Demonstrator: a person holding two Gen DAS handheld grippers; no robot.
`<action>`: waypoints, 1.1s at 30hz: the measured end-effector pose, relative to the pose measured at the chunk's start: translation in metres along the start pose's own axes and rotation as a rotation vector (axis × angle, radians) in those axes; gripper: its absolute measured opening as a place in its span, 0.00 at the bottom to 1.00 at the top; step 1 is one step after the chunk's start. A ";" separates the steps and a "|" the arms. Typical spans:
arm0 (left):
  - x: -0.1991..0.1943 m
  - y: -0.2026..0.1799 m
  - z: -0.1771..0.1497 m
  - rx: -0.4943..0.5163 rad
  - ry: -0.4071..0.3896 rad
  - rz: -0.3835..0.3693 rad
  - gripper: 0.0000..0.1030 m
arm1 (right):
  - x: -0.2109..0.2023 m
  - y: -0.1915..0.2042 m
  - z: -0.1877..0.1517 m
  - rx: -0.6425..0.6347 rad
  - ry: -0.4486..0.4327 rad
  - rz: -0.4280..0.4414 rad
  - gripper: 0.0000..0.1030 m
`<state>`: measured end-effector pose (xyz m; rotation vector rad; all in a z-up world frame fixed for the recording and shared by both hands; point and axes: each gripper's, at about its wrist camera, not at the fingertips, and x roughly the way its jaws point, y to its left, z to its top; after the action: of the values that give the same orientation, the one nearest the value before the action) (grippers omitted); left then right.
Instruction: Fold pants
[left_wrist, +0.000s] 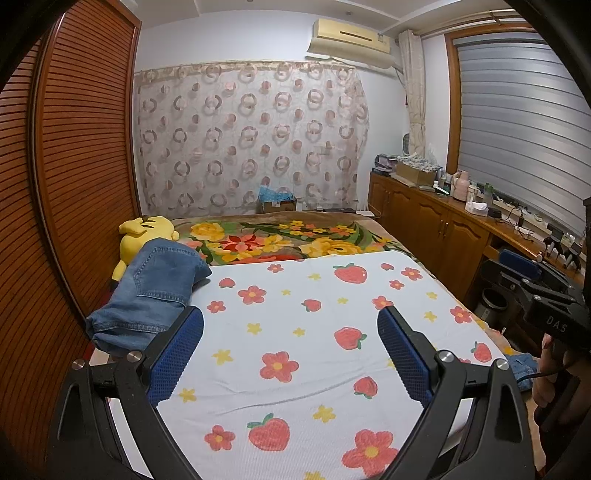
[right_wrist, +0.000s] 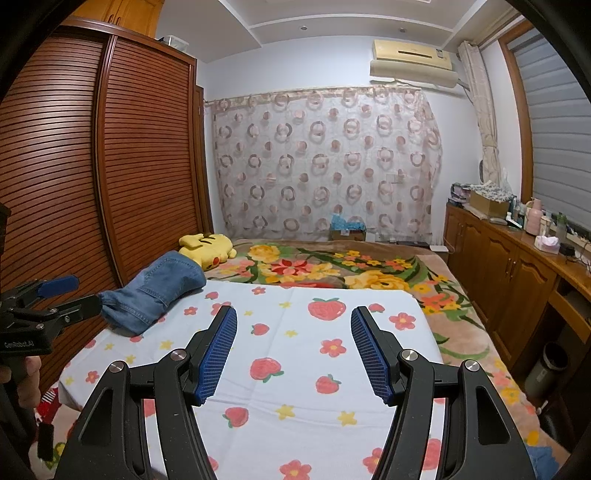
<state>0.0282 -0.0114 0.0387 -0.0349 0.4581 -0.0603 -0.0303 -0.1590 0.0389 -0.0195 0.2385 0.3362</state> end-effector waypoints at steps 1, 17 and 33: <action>0.000 0.000 0.000 0.001 0.000 0.001 0.93 | 0.000 0.000 0.000 0.000 0.000 0.000 0.65; 0.000 0.000 0.000 0.002 0.000 0.001 0.93 | -0.003 -0.001 -0.003 0.000 -0.006 0.003 0.65; 0.000 -0.001 0.000 0.003 0.000 0.001 0.93 | -0.004 -0.003 -0.004 -0.002 -0.008 0.002 0.65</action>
<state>0.0280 -0.0123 0.0385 -0.0321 0.4575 -0.0600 -0.0339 -0.1632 0.0363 -0.0203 0.2305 0.3384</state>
